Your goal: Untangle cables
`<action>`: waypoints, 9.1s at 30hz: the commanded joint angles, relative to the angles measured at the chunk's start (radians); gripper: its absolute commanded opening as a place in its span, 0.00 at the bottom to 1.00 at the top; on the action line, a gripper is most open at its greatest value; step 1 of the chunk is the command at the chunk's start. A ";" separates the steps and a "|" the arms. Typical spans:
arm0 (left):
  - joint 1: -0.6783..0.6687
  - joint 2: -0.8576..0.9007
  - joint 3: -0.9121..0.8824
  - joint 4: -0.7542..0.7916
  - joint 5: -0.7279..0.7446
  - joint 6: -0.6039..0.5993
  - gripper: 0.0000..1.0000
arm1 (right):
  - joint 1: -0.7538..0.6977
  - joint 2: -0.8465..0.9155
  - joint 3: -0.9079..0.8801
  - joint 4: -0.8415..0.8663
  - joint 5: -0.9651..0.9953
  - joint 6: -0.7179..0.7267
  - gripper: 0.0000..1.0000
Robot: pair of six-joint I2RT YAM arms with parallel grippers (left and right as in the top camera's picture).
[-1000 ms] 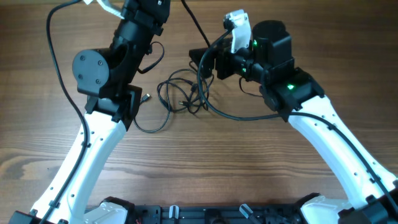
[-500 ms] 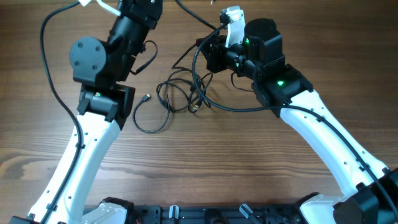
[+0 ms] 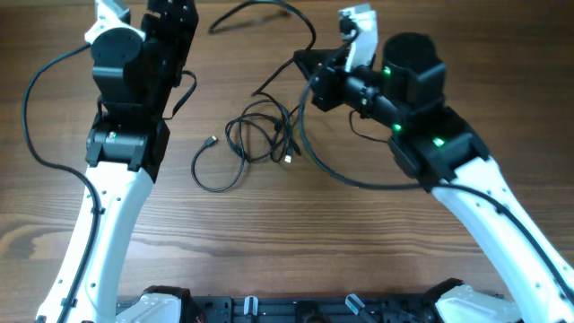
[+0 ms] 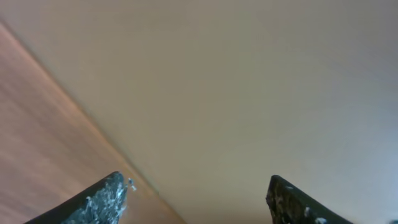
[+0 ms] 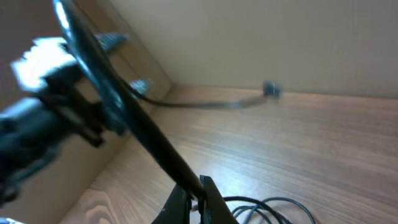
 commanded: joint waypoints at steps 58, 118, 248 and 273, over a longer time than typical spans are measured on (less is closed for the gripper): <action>-0.042 0.037 -0.003 -0.091 0.467 0.415 0.89 | -0.138 0.010 0.021 0.282 0.170 0.277 0.04; -0.164 0.004 -0.003 0.117 0.618 0.915 0.78 | -0.119 0.126 0.021 0.290 -0.122 0.911 0.04; -0.164 0.007 -0.003 -0.055 0.623 1.084 0.40 | -0.034 0.126 0.021 0.280 -0.018 0.450 0.04; -0.165 0.007 -0.003 -0.060 0.624 1.084 0.13 | -0.031 0.126 0.021 0.276 -0.122 0.372 0.04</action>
